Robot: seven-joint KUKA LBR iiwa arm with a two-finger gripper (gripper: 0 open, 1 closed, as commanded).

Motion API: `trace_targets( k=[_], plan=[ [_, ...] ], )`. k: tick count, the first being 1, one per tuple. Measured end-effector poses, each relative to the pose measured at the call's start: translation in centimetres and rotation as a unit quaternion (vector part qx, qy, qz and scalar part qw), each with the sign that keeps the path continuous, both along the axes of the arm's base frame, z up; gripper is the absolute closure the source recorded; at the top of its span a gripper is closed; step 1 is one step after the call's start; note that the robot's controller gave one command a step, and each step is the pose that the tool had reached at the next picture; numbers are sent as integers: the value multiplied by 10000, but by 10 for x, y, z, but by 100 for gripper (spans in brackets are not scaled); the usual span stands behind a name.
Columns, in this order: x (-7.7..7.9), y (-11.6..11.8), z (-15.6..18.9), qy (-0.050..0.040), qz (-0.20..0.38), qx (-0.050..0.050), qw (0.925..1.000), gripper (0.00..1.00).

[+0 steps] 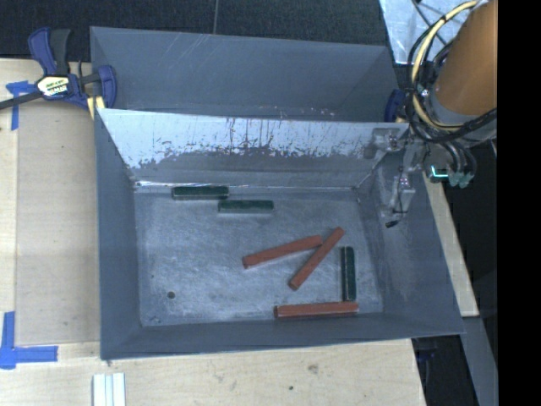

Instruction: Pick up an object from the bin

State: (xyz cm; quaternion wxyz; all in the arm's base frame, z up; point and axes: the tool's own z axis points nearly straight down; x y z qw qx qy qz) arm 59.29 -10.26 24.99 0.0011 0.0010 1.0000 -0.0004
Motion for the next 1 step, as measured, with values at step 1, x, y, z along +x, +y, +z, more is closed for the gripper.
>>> trace_targets(
  k=[1],
  plan=[
    [19,74,-182,30,1078,-2,9942,0]
  ],
)
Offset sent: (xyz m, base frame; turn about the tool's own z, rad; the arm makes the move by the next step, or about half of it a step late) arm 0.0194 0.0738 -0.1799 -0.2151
